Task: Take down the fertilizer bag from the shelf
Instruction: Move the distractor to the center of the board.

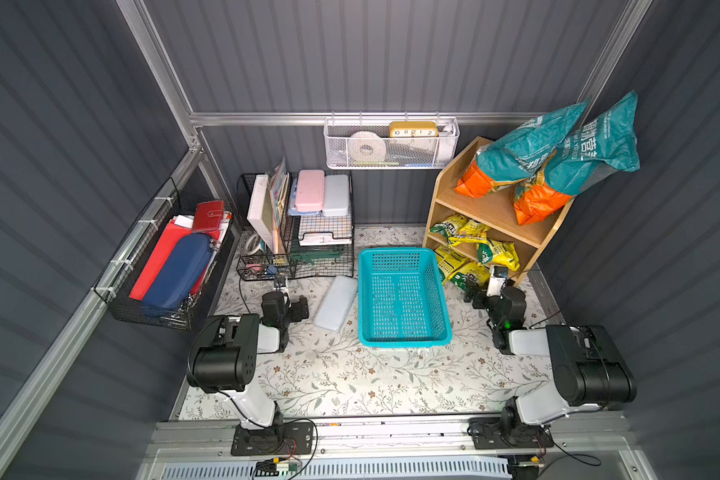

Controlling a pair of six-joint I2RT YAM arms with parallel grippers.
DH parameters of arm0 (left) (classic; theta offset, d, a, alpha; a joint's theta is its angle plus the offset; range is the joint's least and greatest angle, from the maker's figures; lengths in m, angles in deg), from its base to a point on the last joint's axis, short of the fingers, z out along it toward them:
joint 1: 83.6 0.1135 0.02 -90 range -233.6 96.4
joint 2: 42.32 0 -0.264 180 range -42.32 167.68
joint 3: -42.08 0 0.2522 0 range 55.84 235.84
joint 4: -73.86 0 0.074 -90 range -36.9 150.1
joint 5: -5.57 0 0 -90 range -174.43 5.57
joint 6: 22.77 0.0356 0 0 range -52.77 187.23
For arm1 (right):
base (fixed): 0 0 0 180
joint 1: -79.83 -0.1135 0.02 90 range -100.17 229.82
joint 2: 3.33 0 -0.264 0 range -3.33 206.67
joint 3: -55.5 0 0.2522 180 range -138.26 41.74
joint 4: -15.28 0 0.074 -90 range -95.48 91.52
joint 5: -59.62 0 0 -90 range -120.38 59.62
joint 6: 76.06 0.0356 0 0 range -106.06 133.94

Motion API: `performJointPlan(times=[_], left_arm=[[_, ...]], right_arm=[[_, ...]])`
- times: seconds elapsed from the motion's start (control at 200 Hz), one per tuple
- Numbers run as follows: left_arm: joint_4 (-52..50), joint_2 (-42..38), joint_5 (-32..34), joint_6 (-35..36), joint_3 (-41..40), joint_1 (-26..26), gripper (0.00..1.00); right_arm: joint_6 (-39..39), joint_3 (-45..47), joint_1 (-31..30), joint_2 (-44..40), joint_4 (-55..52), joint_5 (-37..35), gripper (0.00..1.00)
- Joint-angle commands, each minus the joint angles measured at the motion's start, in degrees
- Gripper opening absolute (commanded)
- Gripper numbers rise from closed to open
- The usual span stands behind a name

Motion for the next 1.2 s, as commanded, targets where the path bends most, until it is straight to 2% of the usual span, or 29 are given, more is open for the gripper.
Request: performJointPlan(times=[0.0,0.645,0.75,0.81,0.84,0.931,1.026,1.106,1.196], left_arm=[[-0.2,0.0,-1.1,0.3,0.9,0.4,0.99],[-0.7,0.1,-2.0,0.3,1.3,0.7,0.99],[-0.5,-0.2,-1.7,0.2,1.0,0.6,0.99],[-0.4,-0.9,2.2,-0.3,1.1,0.3,0.99],[-3.1,-2.4,4.7,-0.5,2.4,-0.1,0.99],[-21.3,-8.9,12.3,-5.2,8.2,-0.9,0.99],[-33.0,-17.3,16.2,-9.6,10.8,-2.3,0.99],[-42.0,-24.3,16.9,-11.6,11.8,-4.9,0.99],[-53.4,-28.9,14.2,-12.2,15.0,-8.4,0.99]], right_arm=[[-0.4,-0.7,0.5,-0.6,0.8,-0.5,0.99],[0.0,-0.1,0.4,-0.8,1.9,-1.6,0.99],[0.6,2.4,0.4,-4.2,4.5,-4.4,0.99],[0.9,3.4,-0.3,-9.1,1.7,-6.6,0.99],[0.7,2.9,-0.6,-12.4,-3.3,-7.0,0.99],[1.0,-1.7,-2.3,-23.6,-26.1,-11.3,0.99],[1.9,-3.2,-4.0,-32.0,-37.3,-14.7,0.99],[1.7,-4.7,-8.4,-38.5,-44.0,-19.4,0.99],[1.9,-8.1,-15.8,-42.1,-51.8,-27.2,0.99]])
